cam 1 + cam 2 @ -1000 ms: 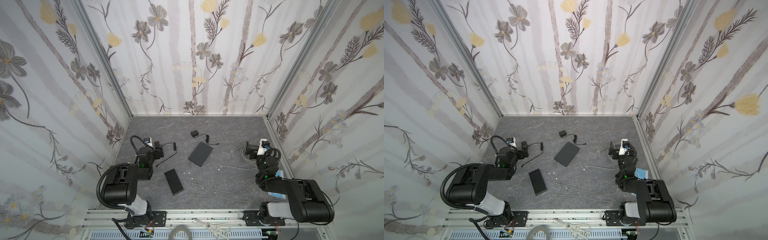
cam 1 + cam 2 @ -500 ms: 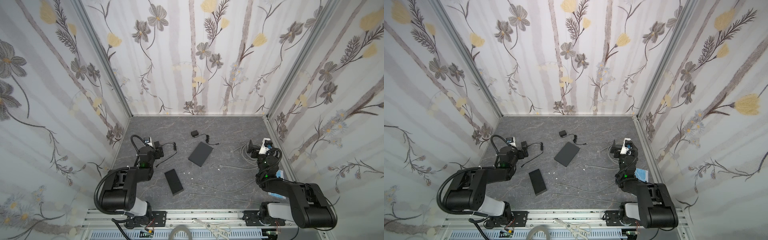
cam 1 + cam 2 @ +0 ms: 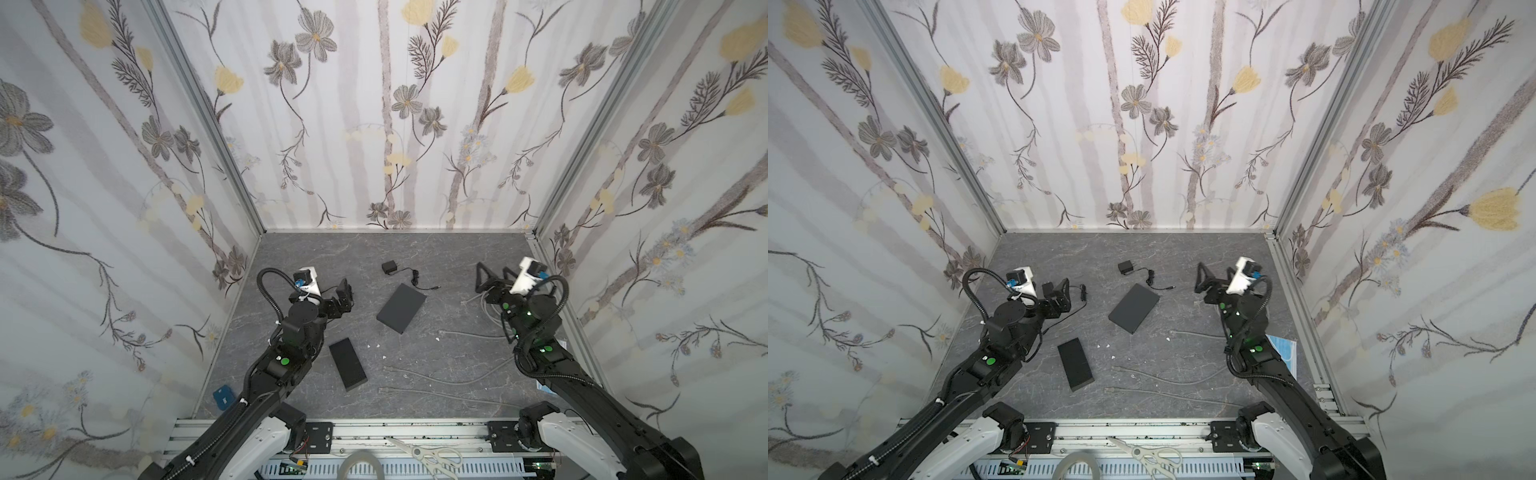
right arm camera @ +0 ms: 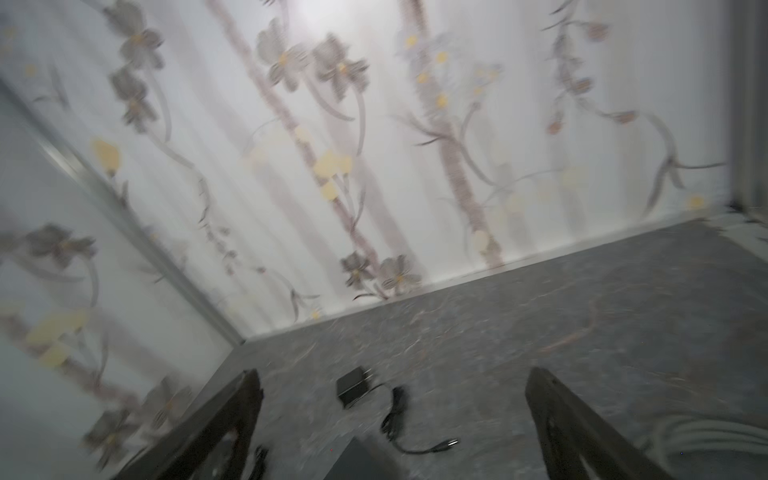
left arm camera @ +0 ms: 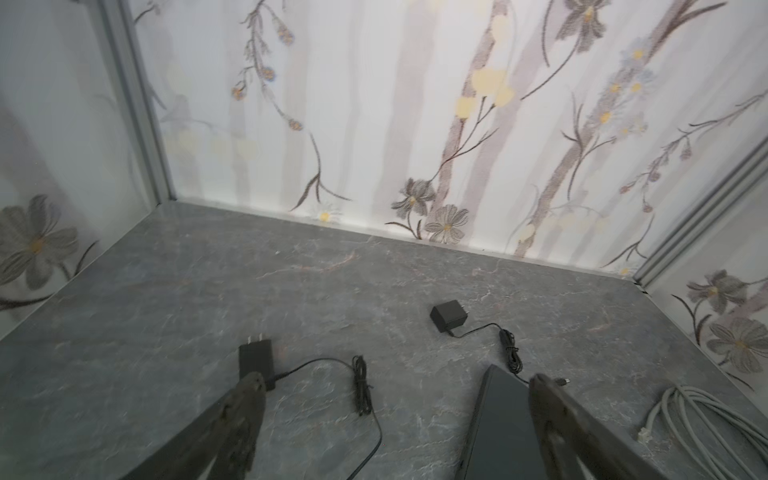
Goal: Insert the plug into the switch port
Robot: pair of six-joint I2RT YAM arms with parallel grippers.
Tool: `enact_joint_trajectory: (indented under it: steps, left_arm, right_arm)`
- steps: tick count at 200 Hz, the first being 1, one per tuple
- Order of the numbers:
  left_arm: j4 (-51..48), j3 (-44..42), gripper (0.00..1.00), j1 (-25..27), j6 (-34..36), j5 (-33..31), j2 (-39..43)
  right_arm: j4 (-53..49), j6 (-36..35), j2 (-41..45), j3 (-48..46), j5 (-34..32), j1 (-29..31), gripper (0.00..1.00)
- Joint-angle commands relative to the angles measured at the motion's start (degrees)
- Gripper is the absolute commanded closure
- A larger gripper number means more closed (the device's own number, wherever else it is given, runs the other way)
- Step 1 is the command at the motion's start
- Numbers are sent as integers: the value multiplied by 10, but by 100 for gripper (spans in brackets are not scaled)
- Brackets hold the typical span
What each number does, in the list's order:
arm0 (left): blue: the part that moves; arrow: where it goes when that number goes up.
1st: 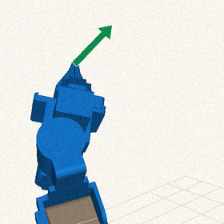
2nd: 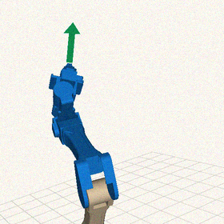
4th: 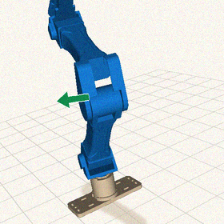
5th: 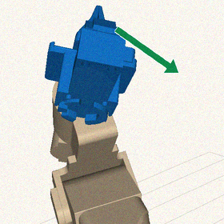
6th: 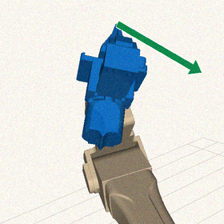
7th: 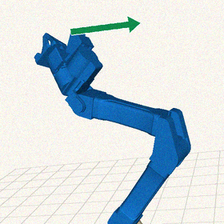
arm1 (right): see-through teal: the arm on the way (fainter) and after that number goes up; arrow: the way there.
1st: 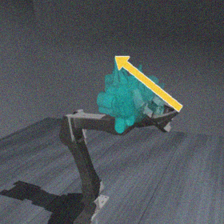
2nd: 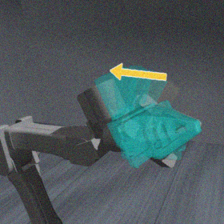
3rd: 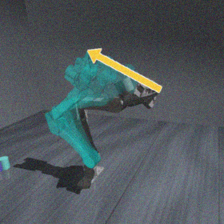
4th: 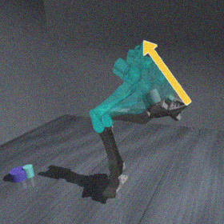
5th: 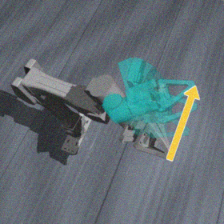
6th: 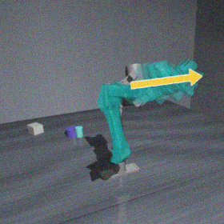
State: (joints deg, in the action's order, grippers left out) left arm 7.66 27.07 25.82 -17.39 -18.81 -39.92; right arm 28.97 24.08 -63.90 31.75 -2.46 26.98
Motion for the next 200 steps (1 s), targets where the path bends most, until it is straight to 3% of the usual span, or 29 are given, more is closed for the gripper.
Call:
enact_joint_trajectory:
  steps: [1, 26, 65, 86, 98, 113, 126, 156, 200]
  left_arm:
    - [-92, -51, 0, -14, -134, -21, 93]
    - [-163, -63, 0, -16, -180, -9, 146]
    - [-181, -67, 0, -17, -204, 87, 106]
    - [-179, -67, 0, -25, -200, 103, 54]
    - [-172, -58, 0, -47, -194, 145, 5]
    - [-140, -44, 16, -96, -177, 237, -73]
    - [-123, -27, 18, -135, -164, 283, -132]
    - [-122, 15, 21, -157, -109, 239, -215]
    - [-107, 33, 27, -176, -82, 245, -292]
  right_arm:
    - [-183, -106, -63, 57, 68, 97, 0]
    - [-223, -61, -137, 81, 134, 144, 0]
    - [-258, -45, -225, 131, 98, 226, 3]
    - [-259, -37, -252, 141, 97, 242, 4]
    - [-255, -31, -258, 139, 96, 248, 4]
    - [-246, -27, -258, 130, 101, 255, 5]
    - [-236, -23, -259, 123, 109, 258, 7]
    - [-229, -15, -253, 116, 115, 268, 11]
    - [-233, -15, -220, 70, 103, 271, 11]
